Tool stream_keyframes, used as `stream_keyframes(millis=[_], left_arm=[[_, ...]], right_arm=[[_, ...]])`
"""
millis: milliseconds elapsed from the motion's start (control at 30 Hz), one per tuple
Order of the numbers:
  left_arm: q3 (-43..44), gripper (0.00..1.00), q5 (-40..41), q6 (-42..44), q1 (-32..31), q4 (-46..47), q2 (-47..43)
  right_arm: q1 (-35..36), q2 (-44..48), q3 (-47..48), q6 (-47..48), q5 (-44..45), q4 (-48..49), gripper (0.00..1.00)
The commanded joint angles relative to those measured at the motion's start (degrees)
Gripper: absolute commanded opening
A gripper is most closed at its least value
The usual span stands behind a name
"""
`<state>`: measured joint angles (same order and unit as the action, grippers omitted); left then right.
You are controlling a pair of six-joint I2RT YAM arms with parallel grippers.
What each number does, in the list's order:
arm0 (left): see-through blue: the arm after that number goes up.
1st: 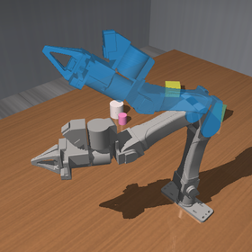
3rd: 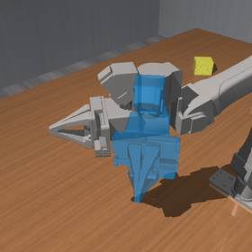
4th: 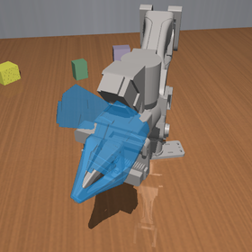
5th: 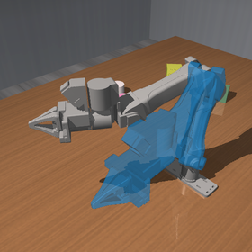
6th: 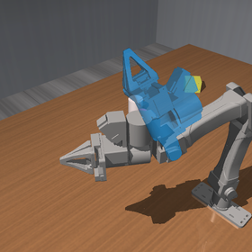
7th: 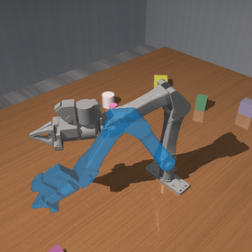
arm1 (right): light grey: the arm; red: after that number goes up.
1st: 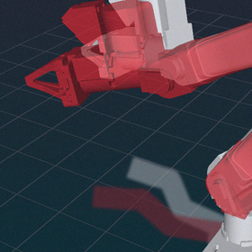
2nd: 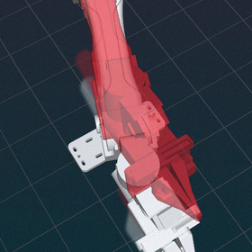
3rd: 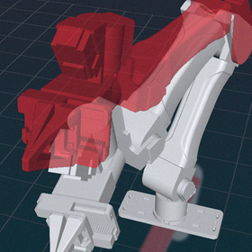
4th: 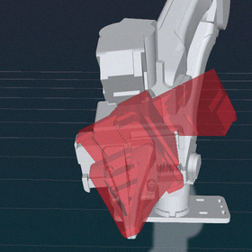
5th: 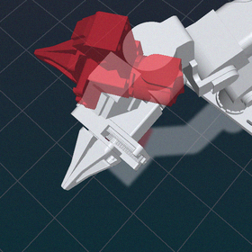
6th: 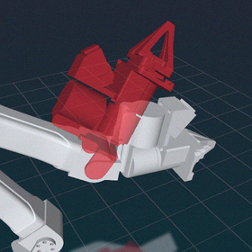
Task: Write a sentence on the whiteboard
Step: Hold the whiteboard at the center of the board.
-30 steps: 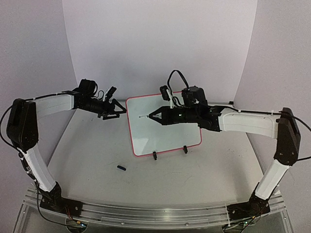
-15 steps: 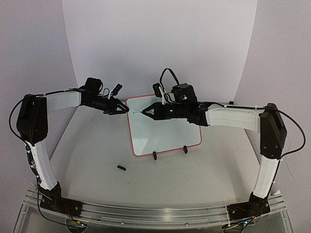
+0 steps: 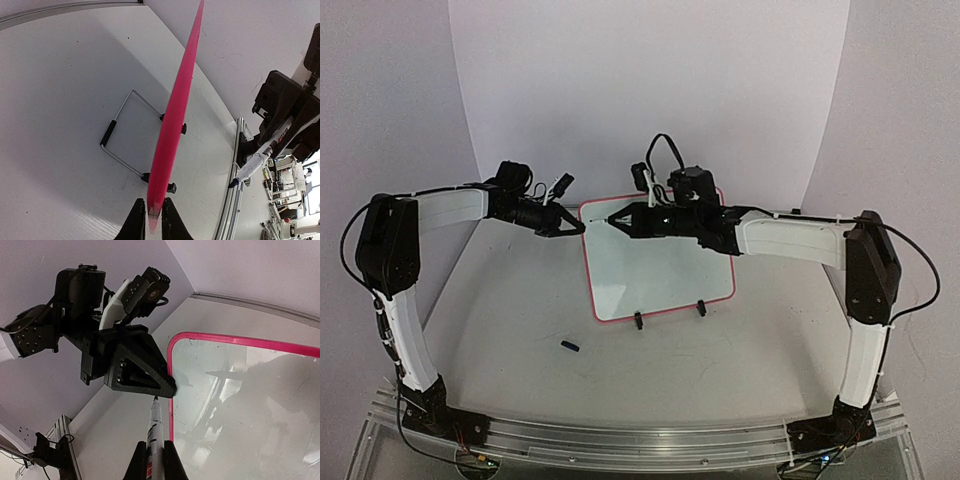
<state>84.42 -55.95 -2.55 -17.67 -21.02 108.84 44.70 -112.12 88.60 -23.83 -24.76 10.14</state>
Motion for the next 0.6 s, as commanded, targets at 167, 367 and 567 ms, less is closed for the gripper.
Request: stream_keyframes(millis=[167,367,567], left_arm=[[1.5,0.17,-4.0,1.0,-0.1,2.6,-0.1],[1.6,0.09,-4.3,1.2,-0.4,2.9,0.3],[1.7,0.00,-3.6,4.5,-0.5,0.8,0.9]], right_arm=[[-0.6,-2.1,3.7,-1.2,1.5,3.5,0.00],[-0.6,-2.4,3.5,-1.7,2.0,4.5,0.00],[-0.7,-2.7,3.8,-2.0,2.2,5.5,0.00]])
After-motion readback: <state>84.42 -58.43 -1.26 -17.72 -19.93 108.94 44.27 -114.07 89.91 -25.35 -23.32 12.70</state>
